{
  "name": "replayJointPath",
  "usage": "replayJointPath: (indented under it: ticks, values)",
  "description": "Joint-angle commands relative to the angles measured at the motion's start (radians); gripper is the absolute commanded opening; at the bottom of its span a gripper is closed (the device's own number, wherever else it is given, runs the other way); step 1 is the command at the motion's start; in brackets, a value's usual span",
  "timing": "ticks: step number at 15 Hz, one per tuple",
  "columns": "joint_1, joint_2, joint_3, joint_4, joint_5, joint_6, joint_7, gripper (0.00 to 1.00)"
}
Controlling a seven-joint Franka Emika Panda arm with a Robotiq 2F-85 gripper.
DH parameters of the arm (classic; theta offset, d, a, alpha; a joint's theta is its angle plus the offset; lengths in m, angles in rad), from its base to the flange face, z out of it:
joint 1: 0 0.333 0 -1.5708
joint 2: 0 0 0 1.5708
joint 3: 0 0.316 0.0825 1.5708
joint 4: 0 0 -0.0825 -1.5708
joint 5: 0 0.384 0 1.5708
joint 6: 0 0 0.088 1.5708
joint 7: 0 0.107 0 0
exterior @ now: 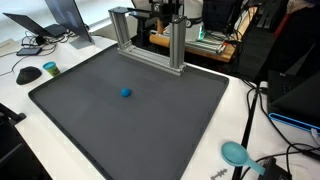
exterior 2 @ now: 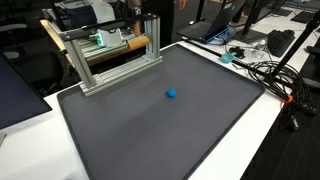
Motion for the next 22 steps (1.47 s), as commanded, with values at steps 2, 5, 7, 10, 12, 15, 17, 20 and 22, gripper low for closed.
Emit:
replayJointPath:
  ticks: [2,5,7,10,12,15,17,20,22]
  values:
    - [-0.005,0.005,0.010,0.005,0.004,0.009,0.011,1.00]
    - [-0.012,0.008,0.019,0.007,-0.004,0.022,0.033,1.00]
    - [-0.014,0.005,0.021,0.009,0.002,0.031,0.051,1.00]
    - [-0.020,0.010,0.026,0.008,-0.004,0.061,0.074,1.00]
    - [-0.028,0.019,0.030,0.007,-0.013,0.087,0.089,1.00]
    - [-0.036,0.031,0.033,0.004,-0.024,0.110,0.098,1.00]
    - [-0.037,0.042,0.032,0.005,-0.028,0.097,0.092,1.00]
    - [-0.034,0.055,0.029,0.006,-0.024,0.078,0.085,1.00]
    - [-0.035,0.061,0.030,0.005,-0.026,0.077,0.087,1.00]
